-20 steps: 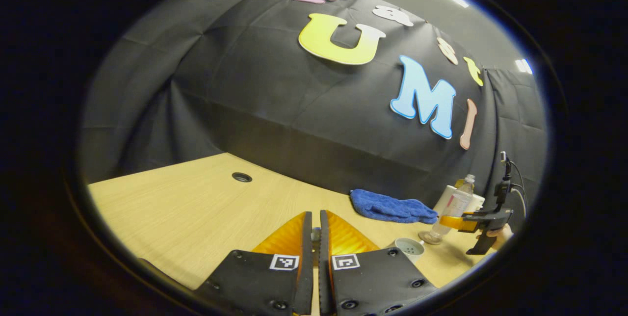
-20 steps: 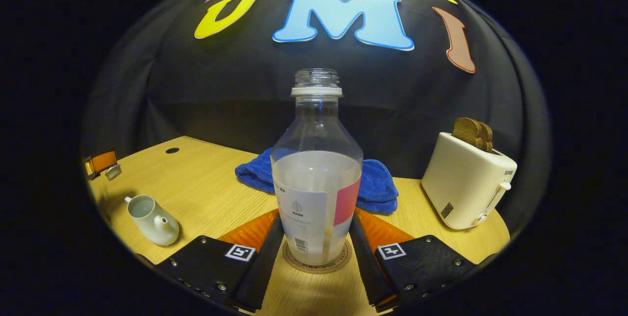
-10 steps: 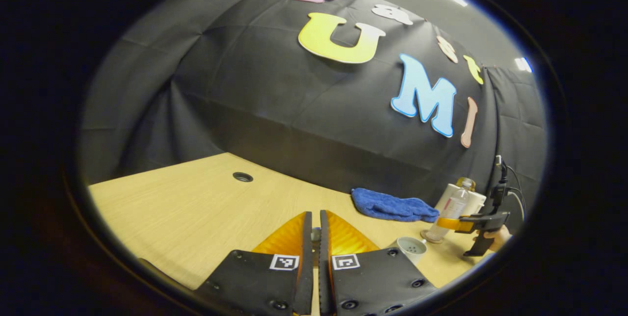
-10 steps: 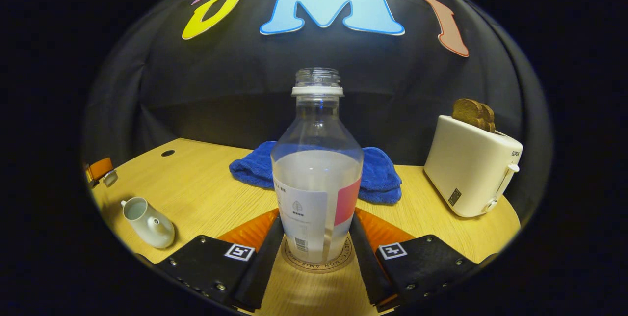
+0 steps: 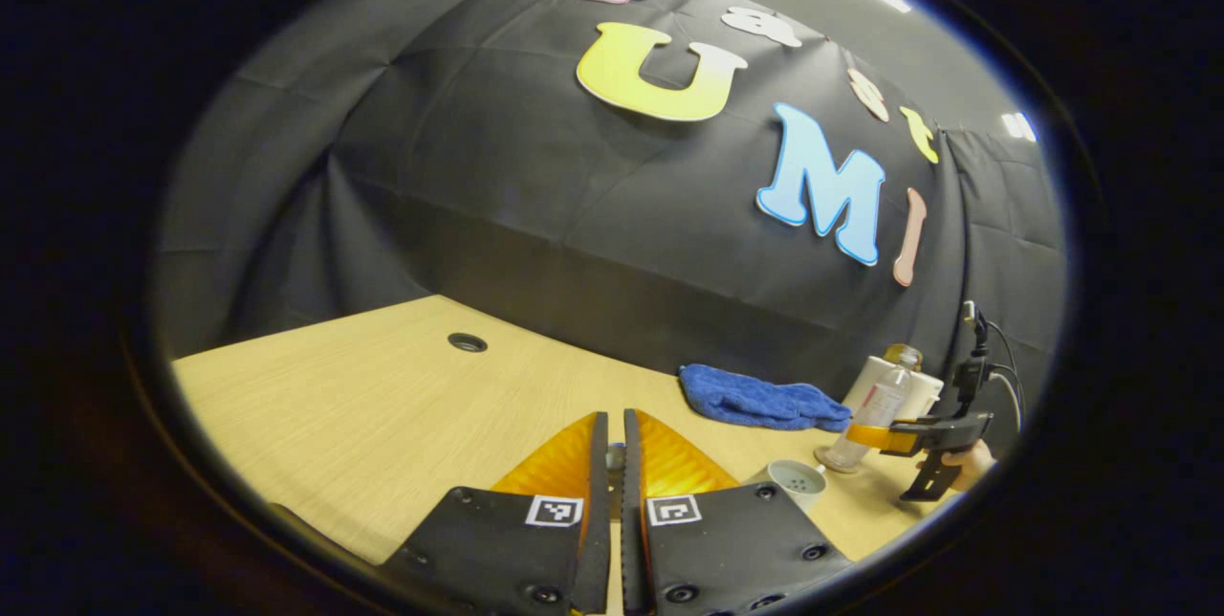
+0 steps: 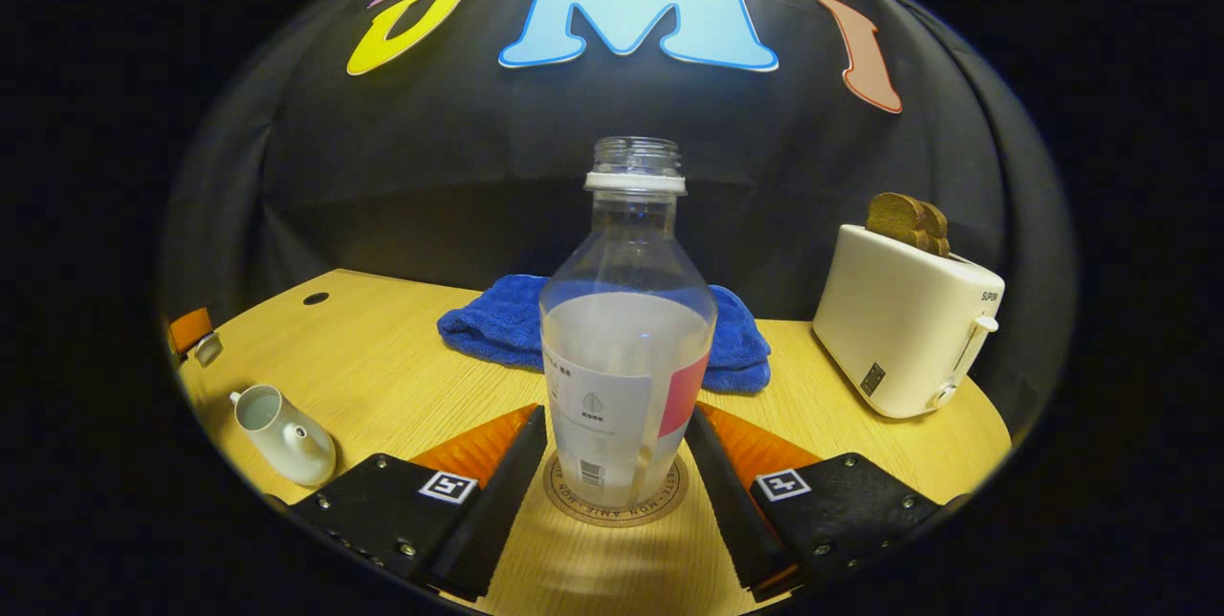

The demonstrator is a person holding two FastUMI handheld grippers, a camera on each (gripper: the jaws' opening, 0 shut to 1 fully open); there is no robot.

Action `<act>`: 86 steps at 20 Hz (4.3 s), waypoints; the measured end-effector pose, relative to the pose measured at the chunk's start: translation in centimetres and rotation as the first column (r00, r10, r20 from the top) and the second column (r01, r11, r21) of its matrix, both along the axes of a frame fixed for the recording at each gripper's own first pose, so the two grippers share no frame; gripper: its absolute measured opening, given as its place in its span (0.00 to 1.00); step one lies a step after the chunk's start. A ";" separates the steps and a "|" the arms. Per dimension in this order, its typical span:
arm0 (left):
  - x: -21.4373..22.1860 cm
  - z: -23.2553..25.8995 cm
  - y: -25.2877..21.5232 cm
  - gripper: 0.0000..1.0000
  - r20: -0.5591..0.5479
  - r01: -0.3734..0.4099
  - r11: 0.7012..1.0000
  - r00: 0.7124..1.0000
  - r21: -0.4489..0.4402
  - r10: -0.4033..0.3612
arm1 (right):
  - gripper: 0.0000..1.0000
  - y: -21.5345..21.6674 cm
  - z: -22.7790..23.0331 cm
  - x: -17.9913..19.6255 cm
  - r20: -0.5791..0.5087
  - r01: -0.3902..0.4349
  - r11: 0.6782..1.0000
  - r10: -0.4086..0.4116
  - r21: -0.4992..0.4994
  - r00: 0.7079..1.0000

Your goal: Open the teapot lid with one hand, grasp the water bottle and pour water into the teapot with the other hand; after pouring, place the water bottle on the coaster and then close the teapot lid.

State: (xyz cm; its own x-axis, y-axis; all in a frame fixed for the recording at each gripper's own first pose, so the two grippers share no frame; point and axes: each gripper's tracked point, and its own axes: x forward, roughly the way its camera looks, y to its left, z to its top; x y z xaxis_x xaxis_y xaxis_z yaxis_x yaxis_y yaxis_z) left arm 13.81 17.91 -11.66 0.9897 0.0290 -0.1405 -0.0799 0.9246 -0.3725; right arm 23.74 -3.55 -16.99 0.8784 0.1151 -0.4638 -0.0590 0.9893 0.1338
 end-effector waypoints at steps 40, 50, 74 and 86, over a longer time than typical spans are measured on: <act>4.6 1.4 -19.3 0.12 -0.085 0.194 0.913 0.981 0.359 -0.175 | 0.90 0.8 7.4 -16.8 0.242 0.025 0.999 -0.031 0.027 0.970; 4.6 1.4 -18.5 0.12 -0.070 0.155 0.928 0.988 0.340 -0.139 | 0.90 1.4 7.1 -16.7 0.238 0.003 1.000 -0.006 0.016 0.971; 0.1 2.1 -19.0 0.20 -0.071 0.151 0.930 0.988 0.335 -0.135 | 0.90 2.3 8.6 -17.0 0.317 0.013 0.998 0.007 -0.062 0.948; -7.4 6.0 -19.0 0.31 0.088 0.098 0.943 0.987 0.319 -0.132 | 0.90 4.2 12.4 -22.0 0.433 0.070 0.986 0.003 -0.154 0.901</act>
